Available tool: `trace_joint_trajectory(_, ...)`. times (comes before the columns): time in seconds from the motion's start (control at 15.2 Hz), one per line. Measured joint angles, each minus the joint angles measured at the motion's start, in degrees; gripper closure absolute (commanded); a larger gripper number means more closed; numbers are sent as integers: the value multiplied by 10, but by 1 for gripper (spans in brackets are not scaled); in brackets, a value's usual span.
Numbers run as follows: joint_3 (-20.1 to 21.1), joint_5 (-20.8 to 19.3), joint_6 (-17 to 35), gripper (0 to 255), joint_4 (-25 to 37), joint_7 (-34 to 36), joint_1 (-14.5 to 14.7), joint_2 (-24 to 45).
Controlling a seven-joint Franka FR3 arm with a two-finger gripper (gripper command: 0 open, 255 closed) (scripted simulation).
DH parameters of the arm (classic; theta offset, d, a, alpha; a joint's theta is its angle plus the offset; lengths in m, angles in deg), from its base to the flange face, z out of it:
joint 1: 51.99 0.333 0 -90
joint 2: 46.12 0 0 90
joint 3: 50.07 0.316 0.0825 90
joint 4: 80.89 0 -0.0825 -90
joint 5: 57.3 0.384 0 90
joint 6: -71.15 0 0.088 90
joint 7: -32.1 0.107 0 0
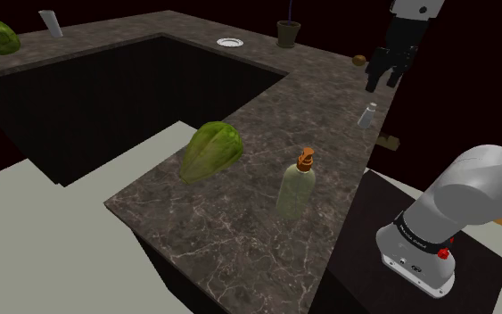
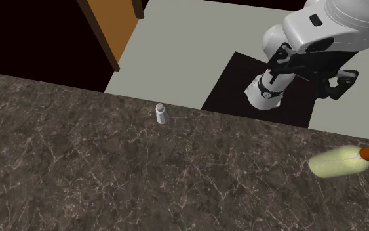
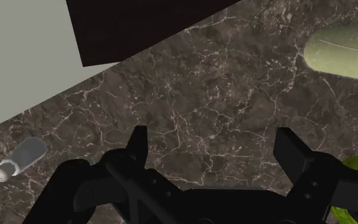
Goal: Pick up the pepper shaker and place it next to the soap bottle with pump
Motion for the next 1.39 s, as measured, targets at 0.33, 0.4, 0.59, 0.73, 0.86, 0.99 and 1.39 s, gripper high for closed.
trace_joint_trajectory(0.33,-35,-27,39,0,-23,-40,-12,8)
trace_joint_trajectory(0.4,-47,-36,51,0,-28,-53,-16,12)
trace_joint_trajectory(0.59,-80,-59,95,0,-51,-90,-27,23)
trace_joint_trajectory(0.73,-104,-73,126,0,-60,-114,-34,39)
trace_joint_trajectory(0.86,-127,-85,158,0,-67,-137,-39,57)
trace_joint_trajectory(0.99,-151,-96,182,0,-64,-164,-44,76)
trace_joint_trajectory(1.39,-229,-110,273,0,-47,-244,-49,163)
